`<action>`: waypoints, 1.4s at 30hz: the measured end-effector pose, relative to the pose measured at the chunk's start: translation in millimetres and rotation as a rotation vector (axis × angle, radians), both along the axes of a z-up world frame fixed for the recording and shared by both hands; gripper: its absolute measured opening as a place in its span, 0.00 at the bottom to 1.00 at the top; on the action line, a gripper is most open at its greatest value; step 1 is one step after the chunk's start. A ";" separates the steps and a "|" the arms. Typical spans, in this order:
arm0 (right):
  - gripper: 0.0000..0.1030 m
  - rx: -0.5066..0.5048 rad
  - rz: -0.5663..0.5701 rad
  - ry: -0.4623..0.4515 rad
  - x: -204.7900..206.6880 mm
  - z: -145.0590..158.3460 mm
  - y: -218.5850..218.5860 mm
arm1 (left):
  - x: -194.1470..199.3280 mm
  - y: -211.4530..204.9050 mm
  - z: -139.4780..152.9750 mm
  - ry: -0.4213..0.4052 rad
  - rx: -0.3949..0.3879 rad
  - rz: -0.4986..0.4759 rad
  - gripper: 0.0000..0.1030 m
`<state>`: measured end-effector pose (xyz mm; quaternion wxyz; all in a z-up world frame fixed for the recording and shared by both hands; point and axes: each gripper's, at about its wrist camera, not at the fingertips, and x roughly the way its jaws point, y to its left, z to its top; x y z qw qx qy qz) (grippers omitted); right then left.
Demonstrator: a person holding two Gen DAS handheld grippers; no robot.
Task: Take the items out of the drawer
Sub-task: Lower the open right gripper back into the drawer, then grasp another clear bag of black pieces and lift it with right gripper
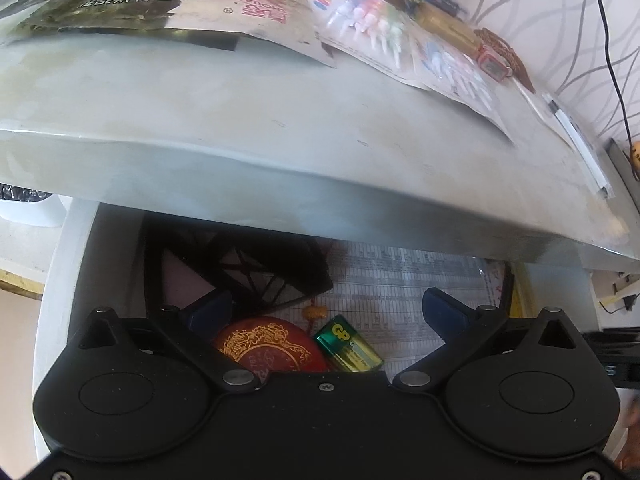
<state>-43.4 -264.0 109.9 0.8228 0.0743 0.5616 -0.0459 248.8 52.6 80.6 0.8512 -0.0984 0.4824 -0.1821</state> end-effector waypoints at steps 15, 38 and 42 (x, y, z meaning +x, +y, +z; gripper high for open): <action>0.40 0.063 0.514 0.357 -30.7 2.3 52.2 | -2.3 -0.2 2.4 -0.017 0.009 0.000 1.00; 0.00 0.038 0.520 0.115 108.3 59.4 68.9 | -2.4 -3.7 0.5 -0.022 0.038 -0.002 1.00; 0.00 -0.026 0.425 -0.040 120.4 125.4 49.5 | -3.4 -6.6 0.8 -0.026 0.044 -0.017 1.00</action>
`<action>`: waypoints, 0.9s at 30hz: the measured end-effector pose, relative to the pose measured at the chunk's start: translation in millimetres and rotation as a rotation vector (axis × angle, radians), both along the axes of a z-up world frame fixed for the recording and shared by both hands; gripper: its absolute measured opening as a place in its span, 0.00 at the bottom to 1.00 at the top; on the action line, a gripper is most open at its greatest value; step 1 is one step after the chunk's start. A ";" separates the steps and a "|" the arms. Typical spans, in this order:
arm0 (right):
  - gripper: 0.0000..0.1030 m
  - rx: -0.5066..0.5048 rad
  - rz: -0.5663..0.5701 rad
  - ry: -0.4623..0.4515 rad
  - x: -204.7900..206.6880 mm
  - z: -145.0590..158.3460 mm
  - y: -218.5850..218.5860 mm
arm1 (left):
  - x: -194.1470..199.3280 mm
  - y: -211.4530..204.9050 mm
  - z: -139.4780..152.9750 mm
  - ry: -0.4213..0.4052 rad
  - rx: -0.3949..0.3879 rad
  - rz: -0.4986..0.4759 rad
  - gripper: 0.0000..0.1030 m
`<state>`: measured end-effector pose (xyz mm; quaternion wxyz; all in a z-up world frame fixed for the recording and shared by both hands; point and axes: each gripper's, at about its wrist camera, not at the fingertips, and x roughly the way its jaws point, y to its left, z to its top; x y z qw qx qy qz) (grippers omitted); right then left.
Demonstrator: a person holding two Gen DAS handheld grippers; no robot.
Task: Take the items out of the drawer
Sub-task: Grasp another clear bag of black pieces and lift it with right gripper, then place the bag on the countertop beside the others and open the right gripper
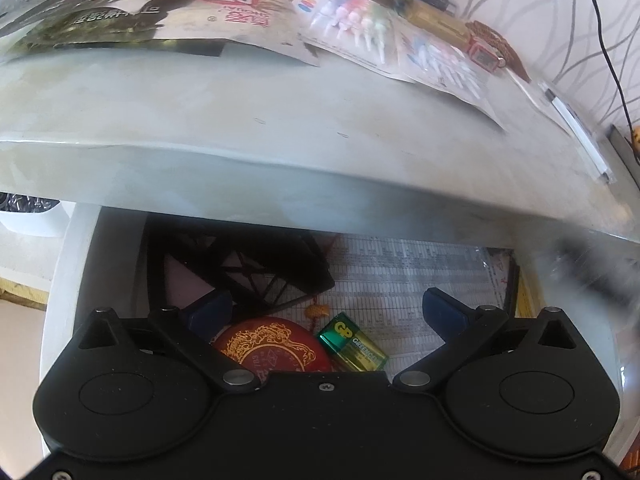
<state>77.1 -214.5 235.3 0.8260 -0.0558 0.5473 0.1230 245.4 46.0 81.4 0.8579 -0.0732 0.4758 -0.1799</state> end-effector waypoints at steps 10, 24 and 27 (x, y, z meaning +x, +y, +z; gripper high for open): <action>0.00 -0.074 -0.501 -0.346 79.6 34.1 -120.6 | 0.3 -1.7 -1.0 0.000 0.012 0.004 1.00; 0.14 0.251 -0.862 -0.329 118.6 -24.4 -221.3 | 2.2 -5.7 -4.9 0.008 0.056 0.012 1.00; 0.55 0.187 -0.821 -0.376 123.4 -20.8 -199.1 | 1.6 -5.4 -4.9 0.006 0.056 0.010 1.00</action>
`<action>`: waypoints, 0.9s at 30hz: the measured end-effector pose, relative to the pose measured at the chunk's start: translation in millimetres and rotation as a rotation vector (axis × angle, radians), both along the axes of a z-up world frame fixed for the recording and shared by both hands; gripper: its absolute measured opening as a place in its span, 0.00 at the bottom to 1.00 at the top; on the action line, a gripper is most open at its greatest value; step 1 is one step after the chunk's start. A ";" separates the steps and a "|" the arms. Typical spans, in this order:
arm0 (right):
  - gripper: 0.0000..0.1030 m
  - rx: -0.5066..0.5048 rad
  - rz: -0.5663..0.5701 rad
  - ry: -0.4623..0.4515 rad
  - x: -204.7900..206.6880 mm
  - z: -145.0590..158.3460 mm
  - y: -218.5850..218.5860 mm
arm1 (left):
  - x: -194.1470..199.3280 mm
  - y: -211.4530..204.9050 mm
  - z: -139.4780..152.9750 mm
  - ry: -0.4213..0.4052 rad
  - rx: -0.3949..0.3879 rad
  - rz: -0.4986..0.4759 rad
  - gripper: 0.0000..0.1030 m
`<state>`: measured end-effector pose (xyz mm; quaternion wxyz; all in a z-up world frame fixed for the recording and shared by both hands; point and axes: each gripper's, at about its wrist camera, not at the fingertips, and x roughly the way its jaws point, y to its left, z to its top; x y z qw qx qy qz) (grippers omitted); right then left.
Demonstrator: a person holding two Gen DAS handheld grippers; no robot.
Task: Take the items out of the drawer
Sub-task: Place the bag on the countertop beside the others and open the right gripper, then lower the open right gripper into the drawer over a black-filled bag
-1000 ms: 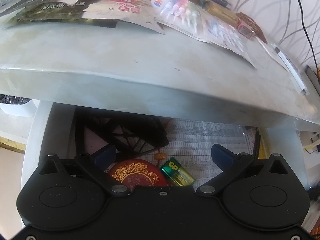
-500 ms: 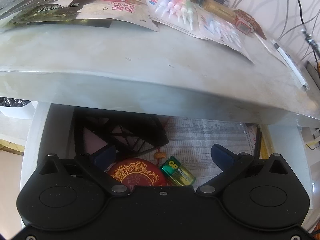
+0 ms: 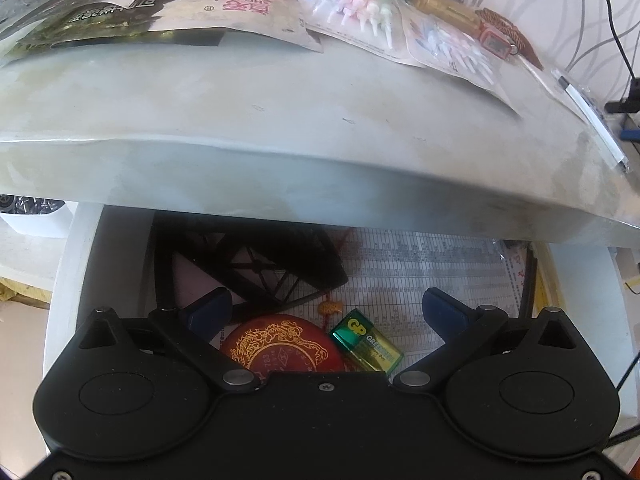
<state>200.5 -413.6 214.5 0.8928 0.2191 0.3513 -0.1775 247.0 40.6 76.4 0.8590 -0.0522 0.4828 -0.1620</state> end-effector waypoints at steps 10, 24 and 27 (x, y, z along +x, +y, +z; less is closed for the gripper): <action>0.52 -0.051 0.533 -0.108 -127.4 -16.6 126.7 | -1.0 3.8 1.9 -0.005 -0.025 0.010 1.00; 0.57 -0.022 -0.016 0.034 -9.1 -125.4 226.2 | -9.3 14.8 15.1 -0.065 -0.071 0.034 1.00; 0.52 -0.010 -0.066 0.044 25.0 -144.6 251.2 | -10.6 22.2 20.7 -0.091 -0.107 0.040 1.00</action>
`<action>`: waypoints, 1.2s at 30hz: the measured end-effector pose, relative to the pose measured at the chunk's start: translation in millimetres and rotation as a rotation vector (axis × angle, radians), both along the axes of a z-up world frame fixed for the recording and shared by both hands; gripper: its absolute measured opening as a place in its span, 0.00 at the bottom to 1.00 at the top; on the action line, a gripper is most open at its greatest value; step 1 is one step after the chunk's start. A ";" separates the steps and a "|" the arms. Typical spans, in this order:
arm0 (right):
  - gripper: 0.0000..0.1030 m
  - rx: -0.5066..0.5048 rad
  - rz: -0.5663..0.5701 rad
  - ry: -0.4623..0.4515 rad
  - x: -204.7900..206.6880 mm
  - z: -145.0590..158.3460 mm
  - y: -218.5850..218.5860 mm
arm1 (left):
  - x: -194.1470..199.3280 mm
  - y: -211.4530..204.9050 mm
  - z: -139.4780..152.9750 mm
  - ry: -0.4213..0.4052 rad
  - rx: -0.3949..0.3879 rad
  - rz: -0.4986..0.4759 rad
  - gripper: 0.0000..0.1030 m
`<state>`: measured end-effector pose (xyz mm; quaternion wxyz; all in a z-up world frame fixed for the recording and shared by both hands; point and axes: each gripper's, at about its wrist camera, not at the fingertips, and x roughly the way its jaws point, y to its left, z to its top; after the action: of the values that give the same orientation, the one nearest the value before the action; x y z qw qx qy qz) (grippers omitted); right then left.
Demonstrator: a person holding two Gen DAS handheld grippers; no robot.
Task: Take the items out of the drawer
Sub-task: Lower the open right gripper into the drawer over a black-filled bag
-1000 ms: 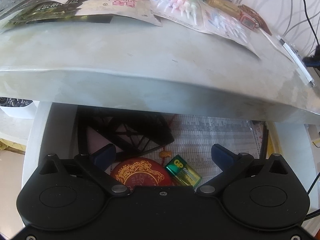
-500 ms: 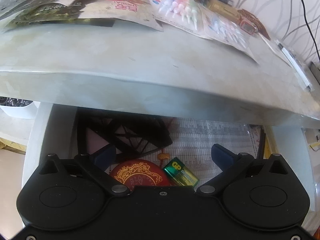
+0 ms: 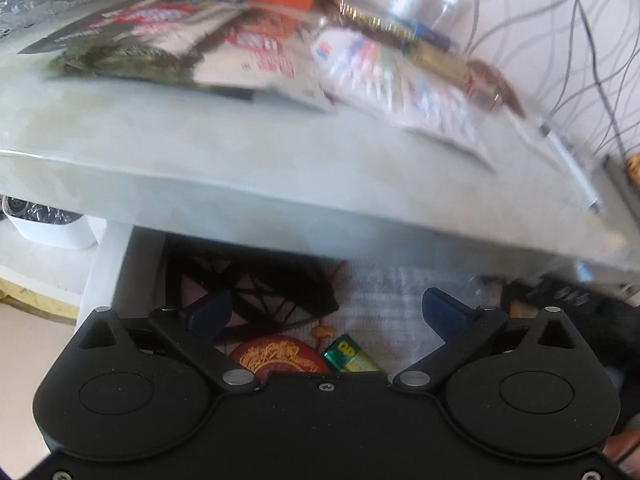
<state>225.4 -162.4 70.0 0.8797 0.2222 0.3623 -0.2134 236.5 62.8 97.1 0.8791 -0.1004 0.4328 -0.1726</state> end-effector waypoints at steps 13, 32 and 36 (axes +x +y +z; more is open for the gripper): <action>0.71 0.205 -0.035 0.027 -2.8 -10.2 12.9 | -0.9 -5.6 -7.7 0.058 0.024 -0.198 1.00; 0.66 -0.119 -0.168 0.018 -15.7 -4.0 31.6 | -5.3 2.3 -6.6 0.066 0.012 -0.201 1.00; 0.65 -0.102 -0.190 -0.024 -8.3 -20.0 30.2 | -3.9 4.5 -7.0 0.060 -0.011 -0.202 1.00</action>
<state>217.2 -132.2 49.9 0.8699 0.2129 0.3177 -0.3115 232.6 67.3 90.2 0.8433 -0.0663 0.4659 -0.2597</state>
